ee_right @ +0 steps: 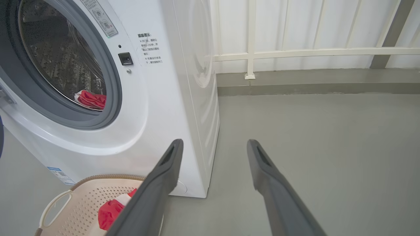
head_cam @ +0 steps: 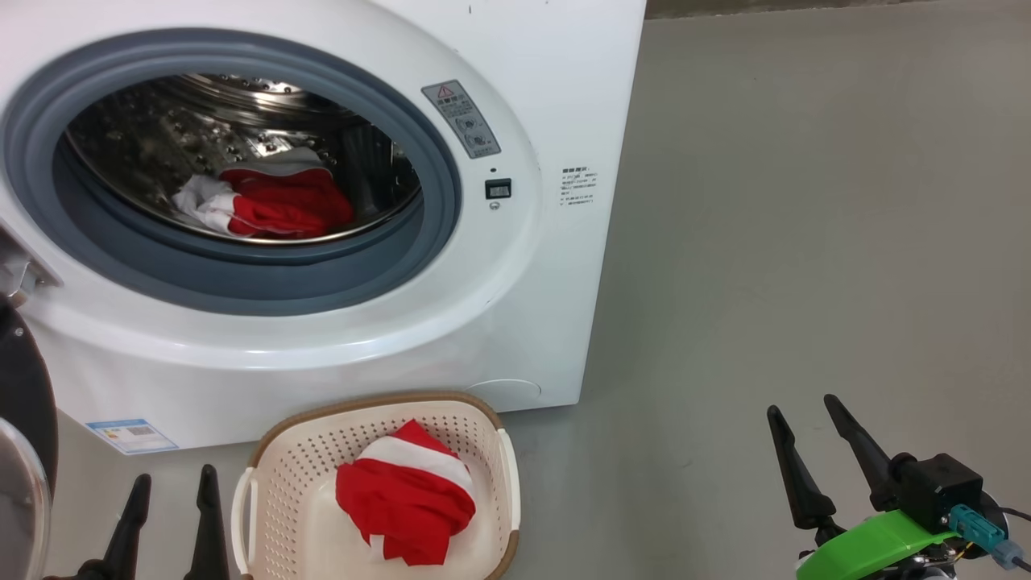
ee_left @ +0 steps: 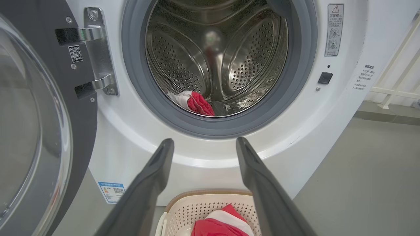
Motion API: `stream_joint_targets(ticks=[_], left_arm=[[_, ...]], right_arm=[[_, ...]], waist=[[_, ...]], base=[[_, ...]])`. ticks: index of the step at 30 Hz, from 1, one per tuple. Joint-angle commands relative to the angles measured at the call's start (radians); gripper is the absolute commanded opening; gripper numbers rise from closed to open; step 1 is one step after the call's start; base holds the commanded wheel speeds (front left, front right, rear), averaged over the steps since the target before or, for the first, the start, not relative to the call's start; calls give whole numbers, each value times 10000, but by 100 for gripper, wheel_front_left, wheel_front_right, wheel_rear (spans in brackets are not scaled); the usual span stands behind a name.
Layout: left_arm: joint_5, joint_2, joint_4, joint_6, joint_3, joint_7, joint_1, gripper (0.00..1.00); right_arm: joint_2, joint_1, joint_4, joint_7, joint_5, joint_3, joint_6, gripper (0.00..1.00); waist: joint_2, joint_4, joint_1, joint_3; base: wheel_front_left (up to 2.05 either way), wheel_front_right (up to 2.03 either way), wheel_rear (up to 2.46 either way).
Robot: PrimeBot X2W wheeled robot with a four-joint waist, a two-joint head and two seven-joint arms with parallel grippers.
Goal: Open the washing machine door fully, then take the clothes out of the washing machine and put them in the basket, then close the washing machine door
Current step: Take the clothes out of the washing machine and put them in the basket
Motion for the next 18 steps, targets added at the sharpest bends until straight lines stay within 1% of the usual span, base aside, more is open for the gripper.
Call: stream_joint_targets(ticks=[1, 11, 18], left_arm=[[148, 119, -292, -55, 353, -61, -20, 100], [183, 148, -130, -55, 221, -61, -366, 100], [304, 549, 560, -55, -233, -61, -1380, 100]], right_arm=[[-158, -9, -277, -63, 131, 206, 48, 100], [-64, -134, -354, -63, 96, 152, 48, 100], [108, -478, -428, -63, 27, 169, 48, 100]], waist=[[0, -12, 0, 14], [0, -41, 0, 356], [0, -95, 0, 977]], base=[[0, 0, 0], [0, 0, 0], [0, 0, 0]])
